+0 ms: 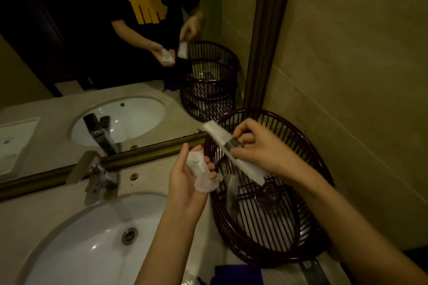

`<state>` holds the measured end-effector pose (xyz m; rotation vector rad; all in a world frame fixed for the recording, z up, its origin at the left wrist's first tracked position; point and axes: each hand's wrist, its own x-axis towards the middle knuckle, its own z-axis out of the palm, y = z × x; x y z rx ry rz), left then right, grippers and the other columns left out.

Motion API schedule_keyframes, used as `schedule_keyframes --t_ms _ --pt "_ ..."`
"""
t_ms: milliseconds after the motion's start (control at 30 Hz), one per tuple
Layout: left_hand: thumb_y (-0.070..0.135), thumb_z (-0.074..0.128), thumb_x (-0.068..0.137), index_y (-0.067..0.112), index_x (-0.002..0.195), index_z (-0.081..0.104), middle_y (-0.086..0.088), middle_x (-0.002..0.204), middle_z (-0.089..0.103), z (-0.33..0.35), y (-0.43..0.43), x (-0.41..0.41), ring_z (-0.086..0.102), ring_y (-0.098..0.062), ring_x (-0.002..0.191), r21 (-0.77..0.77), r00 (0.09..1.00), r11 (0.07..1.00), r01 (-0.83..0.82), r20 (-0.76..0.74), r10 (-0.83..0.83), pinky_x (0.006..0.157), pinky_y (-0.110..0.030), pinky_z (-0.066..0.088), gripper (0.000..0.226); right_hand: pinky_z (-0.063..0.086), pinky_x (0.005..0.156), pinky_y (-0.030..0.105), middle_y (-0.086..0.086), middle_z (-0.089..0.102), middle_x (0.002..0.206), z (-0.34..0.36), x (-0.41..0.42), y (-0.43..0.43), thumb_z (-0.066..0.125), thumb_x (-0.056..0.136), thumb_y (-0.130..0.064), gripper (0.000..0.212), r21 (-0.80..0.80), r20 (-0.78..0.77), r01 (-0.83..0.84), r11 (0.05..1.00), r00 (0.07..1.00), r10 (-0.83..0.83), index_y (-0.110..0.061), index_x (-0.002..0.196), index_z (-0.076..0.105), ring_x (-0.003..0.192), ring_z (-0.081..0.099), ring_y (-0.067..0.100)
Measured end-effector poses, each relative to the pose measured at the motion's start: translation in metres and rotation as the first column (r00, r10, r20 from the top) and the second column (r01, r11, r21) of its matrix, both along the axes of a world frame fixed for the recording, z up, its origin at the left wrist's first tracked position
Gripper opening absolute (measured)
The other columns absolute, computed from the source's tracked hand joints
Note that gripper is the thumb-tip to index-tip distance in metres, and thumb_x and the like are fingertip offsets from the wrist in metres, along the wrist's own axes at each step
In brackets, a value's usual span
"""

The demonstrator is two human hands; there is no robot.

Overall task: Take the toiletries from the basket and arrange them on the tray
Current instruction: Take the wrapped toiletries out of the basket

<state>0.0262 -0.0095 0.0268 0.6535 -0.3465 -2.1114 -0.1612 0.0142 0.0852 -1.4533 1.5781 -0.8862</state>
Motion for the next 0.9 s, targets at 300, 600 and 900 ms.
schedule_keyframes --t_ms 300,600,900 --pt "0.029 0.046 0.101 0.011 0.120 0.060 -0.005 0.081 0.065 -0.001 -0.008 -0.010 0.062 -0.015 0.073 0.028 0.991 0.996 -0.084 0.109 0.081 0.075 -0.032 0.054 0.030 0.057 0.061 0.014 -0.007 0.073 0.078 -0.006 0.011 0.006 0.065 0.096 -0.031 0.008 -0.148 -0.195 0.059 0.987 0.977 -0.088 -0.029 0.101 0.070 0.067 0.071 -0.001" --pt "0.022 0.058 0.086 0.010 0.099 0.057 -0.001 0.066 0.048 -0.013 -0.009 0.011 0.045 -0.008 0.047 0.132 0.994 0.990 -0.056 0.101 0.043 0.043 -0.018 0.044 0.018 0.061 0.081 0.038 0.011 0.075 0.102 -0.130 0.007 -0.095 0.068 0.089 -0.016 0.015 0.339 -0.570 0.052 0.939 0.806 0.161 -0.007 0.100 0.076 0.095 0.071 0.024" --pt "0.020 0.059 0.087 0.009 0.126 0.052 -0.003 0.070 0.048 -0.015 -0.007 0.025 0.040 -0.008 0.047 0.149 0.989 0.982 -0.114 0.108 0.099 0.039 -0.017 0.038 0.041 0.054 0.100 0.043 0.011 0.061 0.133 -0.202 0.035 -0.104 0.068 0.093 -0.027 0.045 0.474 -0.574 0.104 0.874 0.789 0.218 -0.013 0.135 0.058 0.121 0.061 0.029"
